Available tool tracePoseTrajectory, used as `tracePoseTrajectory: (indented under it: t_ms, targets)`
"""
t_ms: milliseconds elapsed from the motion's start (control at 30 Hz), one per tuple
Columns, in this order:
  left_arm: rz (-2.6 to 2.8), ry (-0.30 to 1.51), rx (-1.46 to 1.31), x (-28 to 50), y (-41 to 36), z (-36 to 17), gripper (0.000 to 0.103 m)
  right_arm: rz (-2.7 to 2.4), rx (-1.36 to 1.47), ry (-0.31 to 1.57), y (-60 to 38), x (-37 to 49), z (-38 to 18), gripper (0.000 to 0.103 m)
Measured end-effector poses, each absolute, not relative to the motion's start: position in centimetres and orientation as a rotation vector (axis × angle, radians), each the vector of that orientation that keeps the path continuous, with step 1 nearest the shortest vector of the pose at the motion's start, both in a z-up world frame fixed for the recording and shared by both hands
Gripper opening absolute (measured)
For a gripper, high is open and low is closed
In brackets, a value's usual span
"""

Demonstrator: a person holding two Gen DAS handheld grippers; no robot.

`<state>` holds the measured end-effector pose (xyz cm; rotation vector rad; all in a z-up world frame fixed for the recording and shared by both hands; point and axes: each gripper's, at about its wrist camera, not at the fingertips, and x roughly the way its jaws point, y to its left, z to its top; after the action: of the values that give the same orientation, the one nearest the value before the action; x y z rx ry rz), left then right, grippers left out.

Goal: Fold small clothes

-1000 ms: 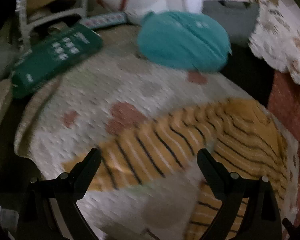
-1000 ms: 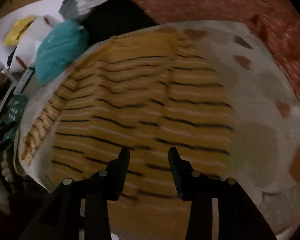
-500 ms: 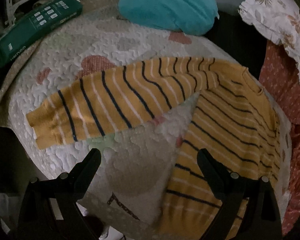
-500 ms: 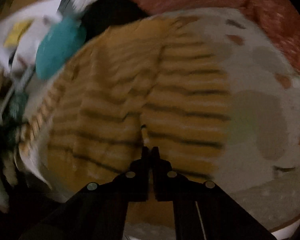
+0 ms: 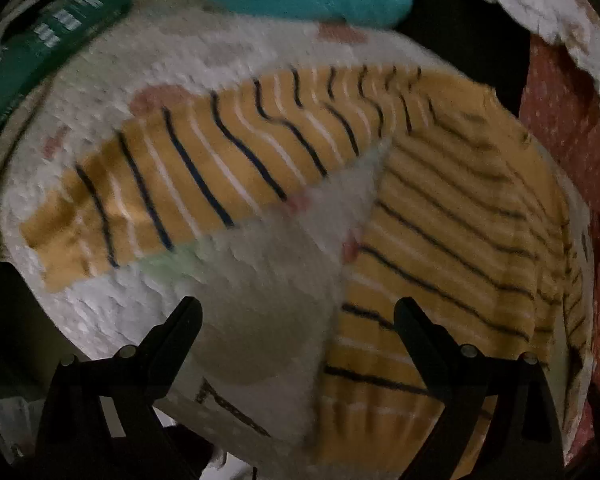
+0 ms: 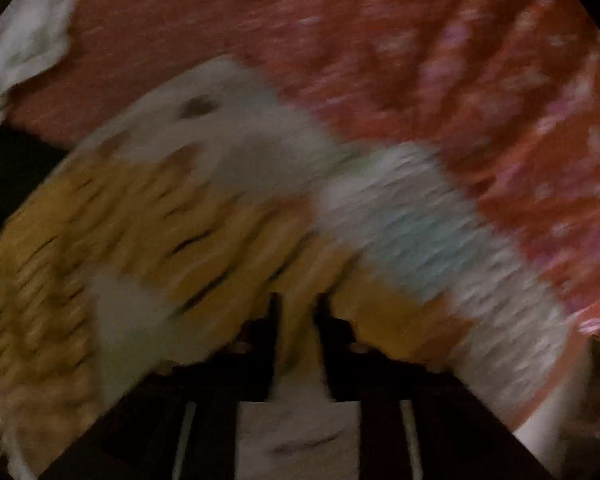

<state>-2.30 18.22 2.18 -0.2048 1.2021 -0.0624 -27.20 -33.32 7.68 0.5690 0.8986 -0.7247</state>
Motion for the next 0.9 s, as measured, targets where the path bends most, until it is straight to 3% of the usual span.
tracePoseTrajectory:
  t_ms: [200,333,367,433,467,500,533,567,600,900]
  targets:
    - [-0.149,1.332,-0.196,-2.9,17.1,-0.8,0.096,-0.226,0.800,0.983,-23.1,-26.5,2.5,0.041]
    - [-0.180,1.338,-0.015,-3.9,14.6,-2.1,0.099,-0.118,0.762,1.047,-17.8,-26.2,0.4,0.042]
    - [-0.178,1.330,0.011,-4.1,14.2,-2.2,0.100,-0.122,0.720,1.043,-16.9,-26.2,0.5,0.050]
    - [-0.173,1.317,0.023,-4.8,13.6,-2.1,0.100,-0.109,0.676,1.024,-14.9,-26.3,1.0,0.052]
    - [-0.192,1.328,0.011,-5.0,13.3,-2.1,0.093,-0.089,0.680,1.022,-14.6,-26.2,0.9,0.052]
    - [-0.197,1.323,0.021,-5.5,12.9,-1.8,0.086,-0.075,0.679,1.023,-13.9,-26.1,0.9,0.045]
    - [-0.201,1.307,0.045,-5.8,12.5,-1.4,0.067,-0.069,0.662,1.024,-13.3,-25.9,0.8,0.033]
    - [-0.222,1.296,0.071,-6.2,12.0,-0.9,0.032,-0.052,0.660,1.031,-13.5,-25.4,0.8,0.009]
    - [-0.262,1.301,0.068,-6.5,11.7,-0.5,0.013,-0.039,0.682,1.040,-13.7,-24.9,0.8,0.009]
    - [-0.249,1.327,0.010,-9.9,12.9,2.2,0.010,-0.118,0.757,1.011,-18.0,-30.0,3.5,0.008]
